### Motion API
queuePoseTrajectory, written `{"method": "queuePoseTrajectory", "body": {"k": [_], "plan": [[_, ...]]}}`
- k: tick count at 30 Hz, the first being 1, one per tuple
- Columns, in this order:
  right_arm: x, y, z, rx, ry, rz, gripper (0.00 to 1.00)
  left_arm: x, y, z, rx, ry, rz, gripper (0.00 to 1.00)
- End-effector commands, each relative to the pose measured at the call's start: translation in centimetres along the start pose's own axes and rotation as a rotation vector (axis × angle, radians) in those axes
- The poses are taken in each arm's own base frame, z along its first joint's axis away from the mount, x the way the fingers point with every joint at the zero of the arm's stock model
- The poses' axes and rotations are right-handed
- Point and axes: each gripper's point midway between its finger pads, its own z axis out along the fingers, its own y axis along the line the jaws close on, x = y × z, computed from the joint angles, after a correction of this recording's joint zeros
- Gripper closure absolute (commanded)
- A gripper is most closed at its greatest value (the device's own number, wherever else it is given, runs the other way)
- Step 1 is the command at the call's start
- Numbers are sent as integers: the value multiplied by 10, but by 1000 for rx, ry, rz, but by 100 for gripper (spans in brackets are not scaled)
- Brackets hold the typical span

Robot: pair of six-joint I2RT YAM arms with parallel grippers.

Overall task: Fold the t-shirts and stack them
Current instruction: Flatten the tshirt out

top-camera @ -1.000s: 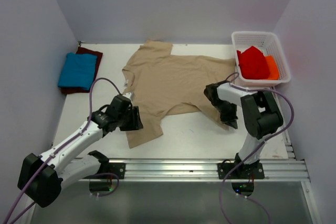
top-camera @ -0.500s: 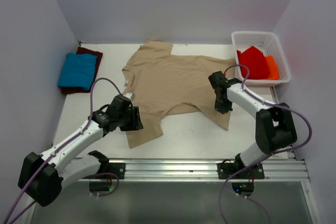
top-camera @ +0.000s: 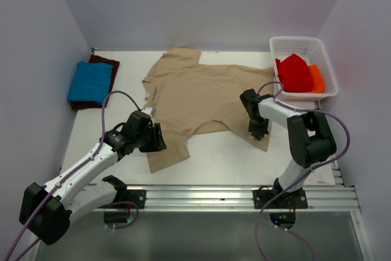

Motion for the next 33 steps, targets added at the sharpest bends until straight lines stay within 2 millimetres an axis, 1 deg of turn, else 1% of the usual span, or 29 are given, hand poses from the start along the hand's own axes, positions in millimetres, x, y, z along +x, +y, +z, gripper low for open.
{"method": "queuePoseTrajectory", "body": {"k": [1,3,7,9,11,13,16,17,18,19,21,22,23,24,25,26,28,29,30,31,33], "plan": [[13,-48,19,322,68,-69,100,-4,-5,1,23,-18,-2,52],[9,-49,18,345,67,-77,100,-2,-4,2,22,-9,-1,52],[14,-56,21,415,120,-104,100,0,-4,5,21,1,6,52],[19,-60,27,451,147,-110,100,3,-2,8,18,15,8,52],[20,-61,28,466,161,-114,100,13,-2,14,26,63,12,51],[19,-61,28,460,152,-102,100,23,3,21,13,119,20,51],[18,-60,25,436,131,-85,100,30,2,23,11,181,32,50],[17,-59,24,428,126,-79,100,28,0,22,15,185,39,49],[15,-59,21,420,113,-67,100,30,2,20,1,199,37,48],[12,-56,21,401,94,-52,100,31,3,19,-7,207,38,46],[9,-46,17,318,67,-38,100,27,2,14,-15,199,35,46],[-3,-28,7,187,14,-22,100,28,3,9,-24,209,29,45],[-7,-22,2,137,-15,-17,100,23,-2,4,-18,200,23,45],[-13,-14,-7,86,-52,-18,100,26,0,-2,-37,215,14,44],[-25,-3,-25,-18,-109,-2,100,22,-2,-9,-35,195,9,43],[-32,3,-35,-62,-137,2,94,20,-3,-14,-42,185,4,43],[-42,6,-55,-117,-183,7,90,28,-2,-23,-51,214,-30,41],[-48,9,-69,-161,-215,12,83,36,-3,-24,-44,248,-51,41],[-49,8,-74,-171,-219,4,78,45,1,-26,-64,290,-63,41],[-52,8,-83,-193,-240,11,75,56,4,-24,-84,340,-75,41],[-54,10,-89,-221,-256,5,72,72,7,-23,-115,405,-109,41]]}}
